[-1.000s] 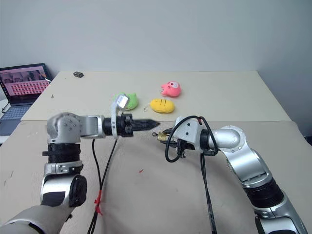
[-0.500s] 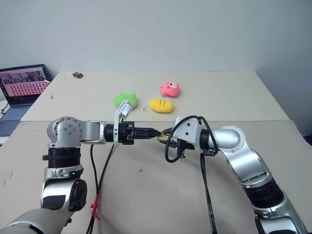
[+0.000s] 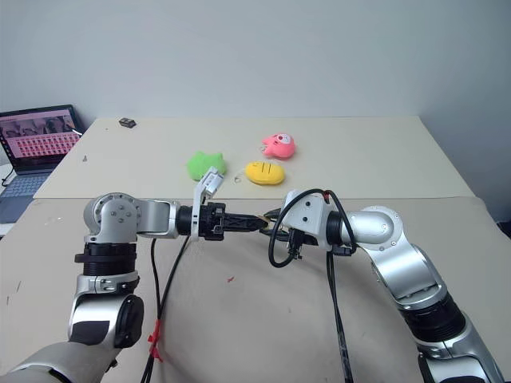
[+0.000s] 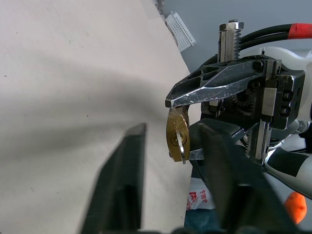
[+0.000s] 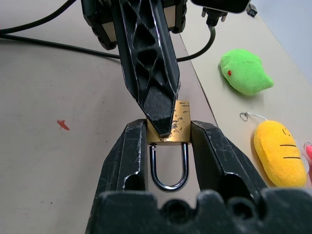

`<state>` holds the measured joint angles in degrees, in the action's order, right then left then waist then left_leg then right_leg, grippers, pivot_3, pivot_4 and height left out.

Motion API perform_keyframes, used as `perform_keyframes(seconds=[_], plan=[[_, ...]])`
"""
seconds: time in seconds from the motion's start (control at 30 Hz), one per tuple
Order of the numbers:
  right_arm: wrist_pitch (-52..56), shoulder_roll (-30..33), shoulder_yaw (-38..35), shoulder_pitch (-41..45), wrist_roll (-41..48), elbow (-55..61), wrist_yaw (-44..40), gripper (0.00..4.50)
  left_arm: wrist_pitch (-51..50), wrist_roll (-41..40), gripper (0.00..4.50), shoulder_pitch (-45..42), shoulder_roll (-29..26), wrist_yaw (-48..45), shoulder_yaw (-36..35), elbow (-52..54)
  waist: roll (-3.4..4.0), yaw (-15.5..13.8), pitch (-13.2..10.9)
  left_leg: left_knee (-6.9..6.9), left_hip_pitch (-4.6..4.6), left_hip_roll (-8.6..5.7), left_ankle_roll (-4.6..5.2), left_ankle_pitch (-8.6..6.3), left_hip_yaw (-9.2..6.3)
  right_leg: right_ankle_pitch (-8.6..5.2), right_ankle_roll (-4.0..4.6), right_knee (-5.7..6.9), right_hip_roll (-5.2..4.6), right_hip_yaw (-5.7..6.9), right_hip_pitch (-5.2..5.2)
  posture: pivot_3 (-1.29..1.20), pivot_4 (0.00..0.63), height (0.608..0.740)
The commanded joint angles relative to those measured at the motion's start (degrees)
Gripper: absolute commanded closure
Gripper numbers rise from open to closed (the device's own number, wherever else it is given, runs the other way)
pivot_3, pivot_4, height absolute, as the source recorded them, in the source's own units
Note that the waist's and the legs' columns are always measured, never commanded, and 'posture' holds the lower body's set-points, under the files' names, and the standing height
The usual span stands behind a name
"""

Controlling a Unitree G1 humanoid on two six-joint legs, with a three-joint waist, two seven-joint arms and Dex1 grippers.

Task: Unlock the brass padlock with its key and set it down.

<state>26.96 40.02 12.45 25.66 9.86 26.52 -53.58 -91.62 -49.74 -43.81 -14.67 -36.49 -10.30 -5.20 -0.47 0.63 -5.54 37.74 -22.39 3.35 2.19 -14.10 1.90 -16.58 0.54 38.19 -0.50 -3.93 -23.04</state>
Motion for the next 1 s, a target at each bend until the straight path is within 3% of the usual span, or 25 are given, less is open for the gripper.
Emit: perform_keyframes(seconds=[0.03,0.4,0.47,0.7,0.83,1.0], plan=[[-0.07,0.29,-1.65,0.99,0.56,2.08,0.62,3.59,0.33,-0.69,4.47,-0.66,0.14,-0.03,-0.33,0.40,0.00,0.04,0.00,0.00,0.01,0.00,0.00,0.00,0.00,0.00,0.00,0.00,0.00,0.00,0.00,0.00,0.150,0.657],[0.51,0.34,-1.57,1.08,0.99,2.18,0.58,3.59,1.60,-0.60,4.46,-1.70,1.21,0.07,-1.19,-0.77,-0.01,0.01,0.00,0.00,0.01,-0.01,0.00,0.00,-0.01,0.00,0.00,-0.01,0.01,0.00,0.00,0.00,0.150,0.657],[1.39,0.30,-1.83,0.95,1.76,2.36,0.50,2.58,2.08,-0.26,4.46,-1.70,1.06,0.10,-1.16,-1.23,0.00,0.03,0.00,0.00,0.01,-0.01,0.00,0.00,-0.02,0.00,0.00,-0.01,0.01,0.00,0.00,0.00,0.150,0.657],[4.25,0.36,-4.06,1.39,5.08,3.37,0.91,0.20,3.48,-0.01,4.46,-1.75,0.10,-0.15,-0.68,-2.29,-0.01,0.01,0.00,-0.01,0.01,-0.01,0.00,0.00,-0.02,0.00,0.00,0.00,0.00,0.00,0.00,0.00,0.150,0.657],[5.44,1.92,-6.19,1.30,7.00,3.66,0.28,0.20,3.92,0.11,4.46,-2.57,-0.79,-0.22,-0.83,-3.40,-0.01,0.00,0.00,-0.01,0.00,-0.03,0.00,0.00,-0.03,0.00,-0.01,-0.03,0.00,0.00,0.01,0.00,0.150,0.657],[6.33,3.21,-9.25,-0.37,9.39,3.07,-0.07,1.61,3.97,-0.06,4.46,-2.80,-1.72,-0.36,-0.63,-3.71,-0.01,0.02,-0.01,-0.03,0.00,-0.03,0.01,0.00,-0.04,0.00,-0.01,-0.04,0.00,-0.01,0.01,0.00,0.150,0.657]])
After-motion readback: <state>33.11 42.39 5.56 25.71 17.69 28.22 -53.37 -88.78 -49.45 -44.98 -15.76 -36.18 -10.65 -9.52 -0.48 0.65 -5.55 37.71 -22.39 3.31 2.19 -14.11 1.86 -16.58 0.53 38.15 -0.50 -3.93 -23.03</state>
